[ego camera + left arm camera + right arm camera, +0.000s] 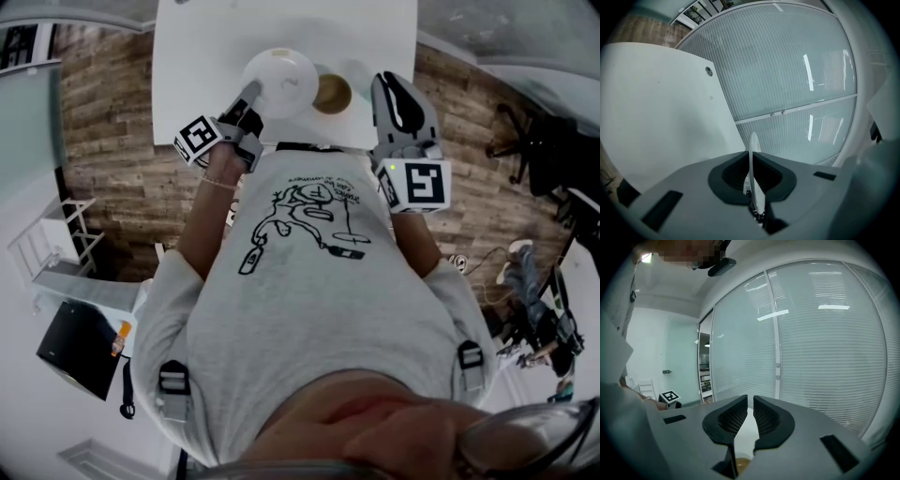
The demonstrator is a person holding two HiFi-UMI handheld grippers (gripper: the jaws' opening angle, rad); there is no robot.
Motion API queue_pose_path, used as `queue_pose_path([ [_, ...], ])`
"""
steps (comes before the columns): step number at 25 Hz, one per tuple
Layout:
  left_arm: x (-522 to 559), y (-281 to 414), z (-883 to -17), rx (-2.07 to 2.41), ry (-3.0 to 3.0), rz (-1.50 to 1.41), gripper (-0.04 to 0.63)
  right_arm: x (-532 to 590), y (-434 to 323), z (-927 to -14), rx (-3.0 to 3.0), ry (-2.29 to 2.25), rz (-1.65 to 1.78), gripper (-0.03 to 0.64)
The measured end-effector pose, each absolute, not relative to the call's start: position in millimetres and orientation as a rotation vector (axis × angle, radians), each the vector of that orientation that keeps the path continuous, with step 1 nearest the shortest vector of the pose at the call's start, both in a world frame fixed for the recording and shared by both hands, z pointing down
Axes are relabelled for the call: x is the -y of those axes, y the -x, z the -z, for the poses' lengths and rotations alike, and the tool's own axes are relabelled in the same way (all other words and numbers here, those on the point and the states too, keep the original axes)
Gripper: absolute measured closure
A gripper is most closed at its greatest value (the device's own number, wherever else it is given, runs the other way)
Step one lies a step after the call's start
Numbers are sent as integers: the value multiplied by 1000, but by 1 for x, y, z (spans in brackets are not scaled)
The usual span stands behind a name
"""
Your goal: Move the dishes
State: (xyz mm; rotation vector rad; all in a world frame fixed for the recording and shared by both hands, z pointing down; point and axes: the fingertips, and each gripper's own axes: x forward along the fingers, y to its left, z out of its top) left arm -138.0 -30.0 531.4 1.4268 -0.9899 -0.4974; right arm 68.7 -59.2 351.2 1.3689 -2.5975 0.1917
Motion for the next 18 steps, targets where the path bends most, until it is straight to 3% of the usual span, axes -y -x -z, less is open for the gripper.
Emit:
queue_pose_path([
  [18,32,159,-638,1059,-1387,379,577,64,-71,-350,2613,-1375,-204,558],
])
